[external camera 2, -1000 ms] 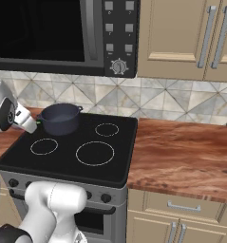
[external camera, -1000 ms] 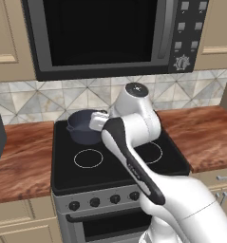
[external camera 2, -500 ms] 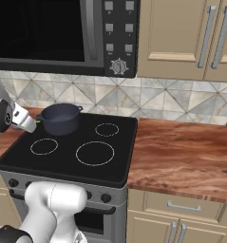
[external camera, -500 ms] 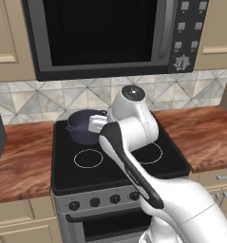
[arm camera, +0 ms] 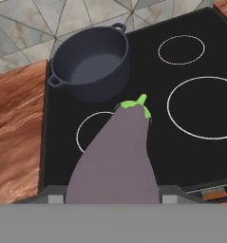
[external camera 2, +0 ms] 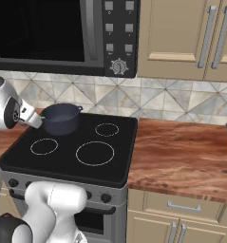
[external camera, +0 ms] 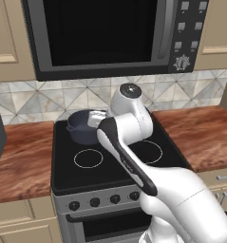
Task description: Turn on the burner for the pot on the stove. Wait thirty seconds for the pot to heat up. Then add the eggplant to the pot.
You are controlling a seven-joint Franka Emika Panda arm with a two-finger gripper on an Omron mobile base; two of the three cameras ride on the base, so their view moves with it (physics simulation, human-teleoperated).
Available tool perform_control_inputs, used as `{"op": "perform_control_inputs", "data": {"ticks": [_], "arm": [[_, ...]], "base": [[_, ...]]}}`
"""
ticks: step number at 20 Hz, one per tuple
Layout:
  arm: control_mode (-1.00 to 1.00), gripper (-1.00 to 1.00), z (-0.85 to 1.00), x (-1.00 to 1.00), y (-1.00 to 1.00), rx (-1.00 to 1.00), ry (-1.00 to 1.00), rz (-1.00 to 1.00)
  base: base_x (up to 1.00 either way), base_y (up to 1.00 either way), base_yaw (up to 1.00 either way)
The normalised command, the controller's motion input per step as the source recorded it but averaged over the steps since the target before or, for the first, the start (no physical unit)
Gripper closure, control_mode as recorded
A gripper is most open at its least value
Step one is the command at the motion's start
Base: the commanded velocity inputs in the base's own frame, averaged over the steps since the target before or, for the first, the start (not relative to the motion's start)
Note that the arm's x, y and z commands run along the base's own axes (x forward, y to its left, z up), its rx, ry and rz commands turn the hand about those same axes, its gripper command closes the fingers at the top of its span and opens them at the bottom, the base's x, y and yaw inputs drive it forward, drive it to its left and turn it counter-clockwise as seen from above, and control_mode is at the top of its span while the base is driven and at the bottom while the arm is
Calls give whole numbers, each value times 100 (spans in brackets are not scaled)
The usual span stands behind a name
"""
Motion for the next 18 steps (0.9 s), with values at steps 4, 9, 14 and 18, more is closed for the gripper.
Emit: {"op": "perform_control_inputs", "data": {"ticks": [4,9,14,18], "arm": [[-100,100,0,44,0,0,-8,0],[-100,100,0,36,0,0,-10,0],[-100,100,0,31,0,0,-15,0],[-100,100,0,17,0,0,-14,0]], "base": [[0,0,0],[0,0,0],[0,0,0],[0,0,0]]}}
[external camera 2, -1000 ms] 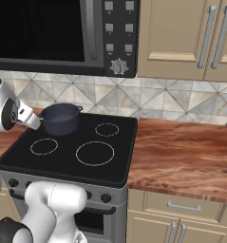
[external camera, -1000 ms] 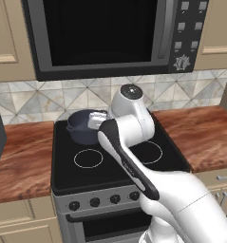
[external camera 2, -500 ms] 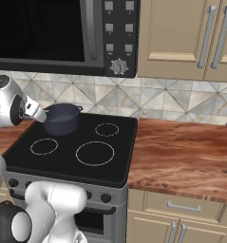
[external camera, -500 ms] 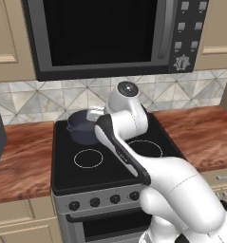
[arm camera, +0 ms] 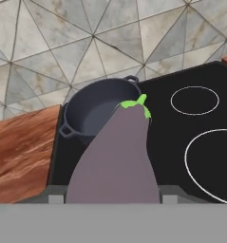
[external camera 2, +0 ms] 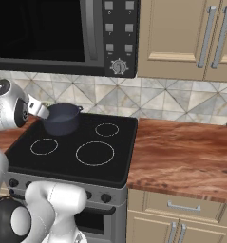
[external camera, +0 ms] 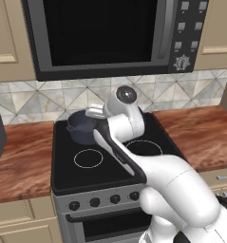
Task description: Turn on the burner for the pot on the stove. Wait thirty seconds for the pot to heat up. Then add the eggplant to the pot.
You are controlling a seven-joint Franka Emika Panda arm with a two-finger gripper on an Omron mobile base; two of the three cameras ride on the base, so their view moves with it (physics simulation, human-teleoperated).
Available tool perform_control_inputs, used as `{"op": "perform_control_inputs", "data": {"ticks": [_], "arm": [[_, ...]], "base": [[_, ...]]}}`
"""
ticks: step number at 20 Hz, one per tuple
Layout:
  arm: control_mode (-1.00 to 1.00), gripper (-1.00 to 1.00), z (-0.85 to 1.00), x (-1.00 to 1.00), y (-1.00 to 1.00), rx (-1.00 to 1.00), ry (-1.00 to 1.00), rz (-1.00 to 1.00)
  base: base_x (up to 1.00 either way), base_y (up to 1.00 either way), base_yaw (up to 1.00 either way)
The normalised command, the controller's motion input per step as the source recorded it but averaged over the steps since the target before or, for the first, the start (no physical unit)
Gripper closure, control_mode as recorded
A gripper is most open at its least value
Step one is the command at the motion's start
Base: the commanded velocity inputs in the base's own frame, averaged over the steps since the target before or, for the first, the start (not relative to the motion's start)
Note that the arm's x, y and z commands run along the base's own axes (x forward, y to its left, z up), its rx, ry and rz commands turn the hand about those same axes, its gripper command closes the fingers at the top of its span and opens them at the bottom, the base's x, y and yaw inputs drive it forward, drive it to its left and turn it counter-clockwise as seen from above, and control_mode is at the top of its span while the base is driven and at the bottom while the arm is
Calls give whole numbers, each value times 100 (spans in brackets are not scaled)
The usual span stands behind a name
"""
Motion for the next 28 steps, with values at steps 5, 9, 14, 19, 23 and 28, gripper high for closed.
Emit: {"op": "perform_control_inputs", "data": {"ticks": [5,9,14,19,23,28], "arm": [[-100,100,-2,5,1,0,-8,0],[-100,100,0,0,0,0,0,0],[-100,100,-4,2,6,0,0,0],[-100,100,-13,16,18,0,0,0],[-100,100,-6,20,9,0,0,0],[-100,100,-5,29,0,0,0,0]], "base": [[0,0,0],[0,0,0],[0,0,0],[0,0,0],[0,0,0],[0,0,0]]}}
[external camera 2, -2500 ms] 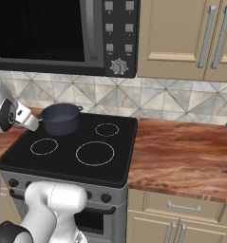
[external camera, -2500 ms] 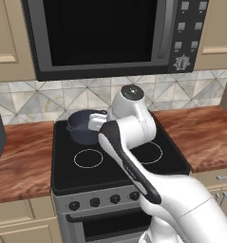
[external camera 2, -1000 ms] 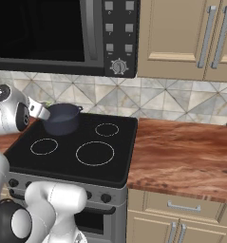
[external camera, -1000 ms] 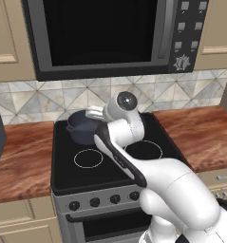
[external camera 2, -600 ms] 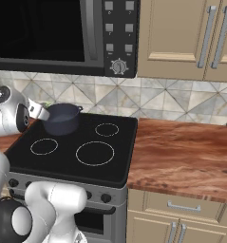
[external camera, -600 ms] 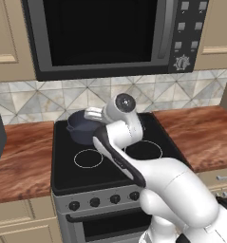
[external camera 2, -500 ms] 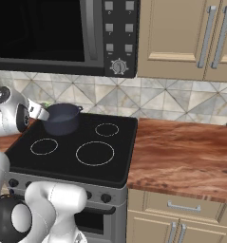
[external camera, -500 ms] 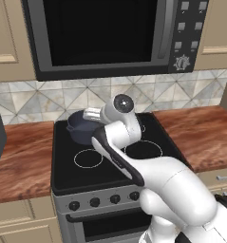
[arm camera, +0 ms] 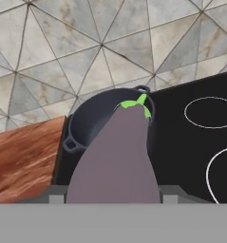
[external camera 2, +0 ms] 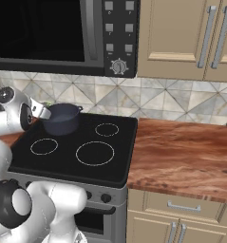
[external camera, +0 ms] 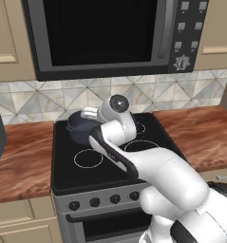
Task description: Turn on the burner for the pot on the stove. Wait thirty seconds for the pot to heat up. Then add the eggplant to the pot.
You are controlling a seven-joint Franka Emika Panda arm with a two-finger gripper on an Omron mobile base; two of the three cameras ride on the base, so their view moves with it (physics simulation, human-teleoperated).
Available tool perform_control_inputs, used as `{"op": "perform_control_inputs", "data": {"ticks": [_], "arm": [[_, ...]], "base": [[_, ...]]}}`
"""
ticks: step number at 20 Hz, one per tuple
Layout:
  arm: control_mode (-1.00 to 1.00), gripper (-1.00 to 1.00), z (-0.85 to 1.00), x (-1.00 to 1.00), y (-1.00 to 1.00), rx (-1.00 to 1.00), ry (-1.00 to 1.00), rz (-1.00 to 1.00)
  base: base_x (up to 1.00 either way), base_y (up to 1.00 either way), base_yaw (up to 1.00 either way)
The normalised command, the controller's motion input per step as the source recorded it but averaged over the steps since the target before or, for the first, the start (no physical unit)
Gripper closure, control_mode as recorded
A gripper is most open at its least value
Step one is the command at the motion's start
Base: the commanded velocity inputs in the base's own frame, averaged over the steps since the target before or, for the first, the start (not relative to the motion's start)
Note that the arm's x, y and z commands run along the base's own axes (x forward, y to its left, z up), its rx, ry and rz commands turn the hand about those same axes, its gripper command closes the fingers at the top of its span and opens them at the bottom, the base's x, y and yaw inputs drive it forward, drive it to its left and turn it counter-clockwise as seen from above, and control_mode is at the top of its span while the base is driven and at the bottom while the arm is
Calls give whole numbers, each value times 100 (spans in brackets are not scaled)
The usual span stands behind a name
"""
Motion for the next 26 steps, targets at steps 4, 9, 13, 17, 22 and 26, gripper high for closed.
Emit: {"op": "perform_control_inputs", "data": {"ticks": [4,9,13,17,22,26], "arm": [[-100,100,-5,34,0,0,0,0],[-100,100,-10,34,0,-1,0,0],[-100,100,-22,29,0,0,-1,0],[-100,100,-27,26,0,-2,0,0],[-100,100,-20,25,0,-1,-1,0],[-100,100,-13,24,0,0,0,0]], "base": [[0,0,0],[0,0,0],[0,0,0],[0,0,0],[0,0,0],[0,0,0]]}}
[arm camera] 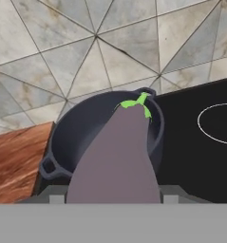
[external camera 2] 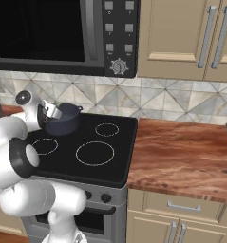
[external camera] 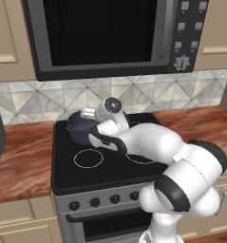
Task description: Turn on the burner for the pot on the stove. Wait thirty seconds for the pot to heat up. Then add the eggplant to the pot.
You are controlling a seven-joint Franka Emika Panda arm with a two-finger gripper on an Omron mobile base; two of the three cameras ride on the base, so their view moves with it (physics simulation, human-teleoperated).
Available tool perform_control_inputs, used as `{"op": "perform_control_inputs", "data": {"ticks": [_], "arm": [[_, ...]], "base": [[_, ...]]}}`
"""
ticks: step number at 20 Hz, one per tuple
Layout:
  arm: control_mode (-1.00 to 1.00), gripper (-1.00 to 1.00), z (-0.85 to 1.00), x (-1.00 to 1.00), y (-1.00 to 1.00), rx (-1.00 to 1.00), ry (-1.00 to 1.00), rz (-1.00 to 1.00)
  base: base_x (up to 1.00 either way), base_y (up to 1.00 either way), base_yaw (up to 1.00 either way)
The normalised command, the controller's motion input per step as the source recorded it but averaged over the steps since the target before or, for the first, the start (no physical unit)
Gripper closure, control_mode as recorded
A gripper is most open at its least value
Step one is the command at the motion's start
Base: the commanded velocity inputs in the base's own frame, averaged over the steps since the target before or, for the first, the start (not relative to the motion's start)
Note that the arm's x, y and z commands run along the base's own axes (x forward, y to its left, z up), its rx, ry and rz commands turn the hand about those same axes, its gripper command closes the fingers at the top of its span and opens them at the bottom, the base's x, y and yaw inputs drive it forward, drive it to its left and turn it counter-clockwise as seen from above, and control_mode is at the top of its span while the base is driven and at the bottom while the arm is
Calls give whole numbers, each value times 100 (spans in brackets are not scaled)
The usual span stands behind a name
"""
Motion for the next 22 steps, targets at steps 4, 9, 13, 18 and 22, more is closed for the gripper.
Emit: {"op": "perform_control_inputs", "data": {"ticks": [4,9,13,18,22], "arm": [[-100,100,-5,28,3,0,0,0],[-100,100,-2,22,10,0,0,-2],[-100,100,0,15,12,0,0,-4],[-100,100,0,15,15,0,0,-4],[-100,100,-9,19,14,0,0,-3]], "base": [[0,0,0],[0,0,0],[0,0,0],[0,0,0],[0,0,0]]}}
